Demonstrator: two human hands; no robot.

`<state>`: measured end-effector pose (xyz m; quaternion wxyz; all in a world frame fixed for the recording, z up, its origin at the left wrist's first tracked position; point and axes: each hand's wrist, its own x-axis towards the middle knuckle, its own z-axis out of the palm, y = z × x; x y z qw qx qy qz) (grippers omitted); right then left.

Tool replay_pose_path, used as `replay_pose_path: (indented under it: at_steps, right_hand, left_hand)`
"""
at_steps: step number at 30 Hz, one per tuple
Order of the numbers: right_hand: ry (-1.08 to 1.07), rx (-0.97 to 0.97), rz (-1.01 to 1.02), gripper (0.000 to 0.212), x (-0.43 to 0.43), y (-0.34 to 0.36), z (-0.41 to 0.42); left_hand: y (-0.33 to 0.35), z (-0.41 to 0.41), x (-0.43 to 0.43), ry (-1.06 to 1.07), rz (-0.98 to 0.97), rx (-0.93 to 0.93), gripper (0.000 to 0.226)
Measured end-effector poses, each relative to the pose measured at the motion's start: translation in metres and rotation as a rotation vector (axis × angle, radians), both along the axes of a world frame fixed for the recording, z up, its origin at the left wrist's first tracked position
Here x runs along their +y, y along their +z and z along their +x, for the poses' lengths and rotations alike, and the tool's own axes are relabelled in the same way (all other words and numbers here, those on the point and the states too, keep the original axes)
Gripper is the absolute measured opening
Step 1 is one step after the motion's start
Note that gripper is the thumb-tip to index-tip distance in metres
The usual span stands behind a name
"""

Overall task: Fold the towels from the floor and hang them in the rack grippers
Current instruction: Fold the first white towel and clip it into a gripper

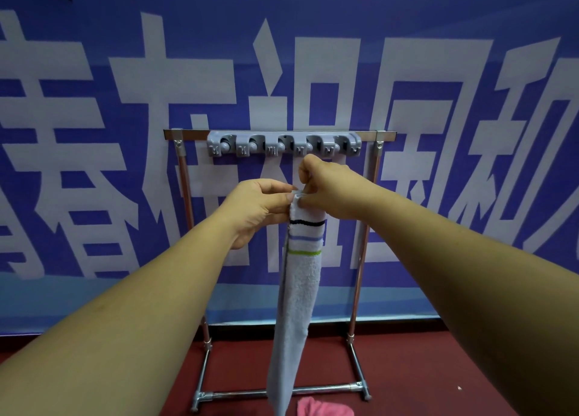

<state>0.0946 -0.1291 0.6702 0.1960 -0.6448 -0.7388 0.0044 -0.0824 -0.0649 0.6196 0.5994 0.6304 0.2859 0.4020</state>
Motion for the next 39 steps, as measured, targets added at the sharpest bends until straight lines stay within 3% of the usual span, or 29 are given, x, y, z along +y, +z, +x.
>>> replay_pose_path:
  at_steps: [8,12,22,29,34,39]
  right_hand:
    - [-0.025,0.027,0.009,0.030,0.001,-0.001,0.000]
    - [-0.049,0.084,0.037,0.035,0.001,-0.001,0.002]
    - [-0.145,-0.073,0.161,0.045,0.007,-0.012,0.012]
    - [-0.128,-0.063,0.060,0.024,0.001,-0.009,0.018]
    - [-0.125,0.155,0.001,0.016,-0.001,-0.009,0.020]
    - [-0.014,0.709,-0.149,0.019,-0.006,-0.025,0.027]
  left_hand:
    - [0.002,-0.003,-0.004,-0.042,-0.041,-0.054,0.022]
    - [0.002,-0.003,0.000,-0.010,0.041,0.004,0.029]
    - [0.000,0.001,-0.002,0.070,0.122,0.075,0.025]
    - [0.005,0.007,-0.003,0.092,0.129,0.081,0.023]
    - [0.005,0.006,-0.004,0.073,0.123,0.087,0.025]
    - [0.004,0.005,-0.004,0.052,0.065,-0.044,0.030]
